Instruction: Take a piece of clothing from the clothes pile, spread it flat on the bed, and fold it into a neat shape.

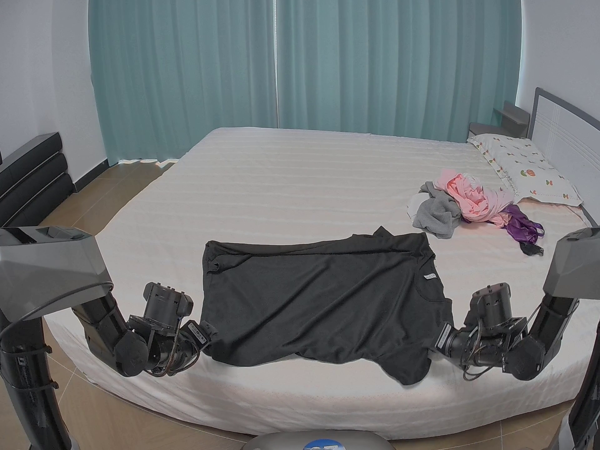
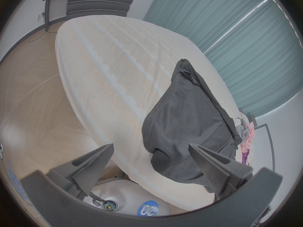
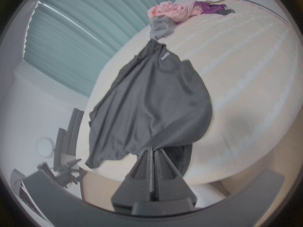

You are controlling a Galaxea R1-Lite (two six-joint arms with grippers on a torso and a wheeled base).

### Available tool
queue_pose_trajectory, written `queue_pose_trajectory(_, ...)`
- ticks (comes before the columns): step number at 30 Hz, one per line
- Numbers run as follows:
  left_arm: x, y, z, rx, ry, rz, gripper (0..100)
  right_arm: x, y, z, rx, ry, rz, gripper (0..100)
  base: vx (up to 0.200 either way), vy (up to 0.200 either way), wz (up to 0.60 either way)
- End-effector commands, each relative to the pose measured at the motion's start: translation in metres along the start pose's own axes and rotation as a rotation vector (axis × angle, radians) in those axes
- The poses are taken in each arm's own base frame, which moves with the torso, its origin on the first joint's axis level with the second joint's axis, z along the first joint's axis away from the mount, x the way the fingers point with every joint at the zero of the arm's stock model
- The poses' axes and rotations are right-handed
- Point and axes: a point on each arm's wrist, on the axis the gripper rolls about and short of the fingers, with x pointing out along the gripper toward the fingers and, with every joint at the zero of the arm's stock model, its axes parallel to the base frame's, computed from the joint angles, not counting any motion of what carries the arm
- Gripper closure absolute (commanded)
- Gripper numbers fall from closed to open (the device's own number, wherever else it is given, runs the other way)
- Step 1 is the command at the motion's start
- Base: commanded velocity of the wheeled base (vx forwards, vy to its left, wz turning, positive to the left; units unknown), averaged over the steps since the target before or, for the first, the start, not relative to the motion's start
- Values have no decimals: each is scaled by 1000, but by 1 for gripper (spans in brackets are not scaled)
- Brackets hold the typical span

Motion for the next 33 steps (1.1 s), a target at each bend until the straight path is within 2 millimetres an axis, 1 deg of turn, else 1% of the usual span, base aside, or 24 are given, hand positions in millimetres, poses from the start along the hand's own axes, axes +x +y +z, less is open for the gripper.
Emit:
queue_pose_trajectory(1,0,-2,-1,25,2,-4,0,-15,20,39,43,-134,105,100,0,0,0)
queue_pose_trajectory(2,-1,-1,-2,43,4,-2,0,-15,24,47,53,-152,113,100,0,0,0)
queue_pose_trajectory(3,-1,-1,-2,48,5,-1,0,-15,25,49,56,-159,115,100,0,0,0)
queue_pose_trajectory(5,-1,-1,-6,78,14,2,0,-18,31,62,77,-189,129,100,0,0,0)
queue_pose_trajectory(9,0,-2,-10,98,22,4,0,-22,36,70,97,-199,136,100,0,0,0)
queue_pose_trajectory(10,1,-4,-11,108,22,0,0,-24,40,76,104,-215,146,100,0,0,0)
queue_pose_trajectory(12,2,-6,-10,108,18,-7,0,-25,40,81,113,-227,150,100,0,0,0)
queue_pose_trajectory(15,9,-7,-10,111,17,-1,0,-26,41,91,135,-257,162,100,0,0,0)
queue_pose_trajectory(18,11,-9,-9,109,12,-5,0,-25,39,97,145,-275,159,100,0,0,0)
queue_pose_trajectory(20,15,-12,-7,114,8,-11,0,-22,36,106,157,-295,155,100,0,0,0)
queue_pose_trajectory(24,21,-12,-8,144,9,-5,0,-16,34,112,167,-306,149,100,0,0,0)
queue_pose_trajectory(31,29,-19,-7,151,2,-17,0,-10,32,110,167,-288,142,100,0,0,0)
queue_pose_trajectory(33,30,-24,-7,153,-2,-31,0,-9,32,110,168,-287,141,100,0,0,0)
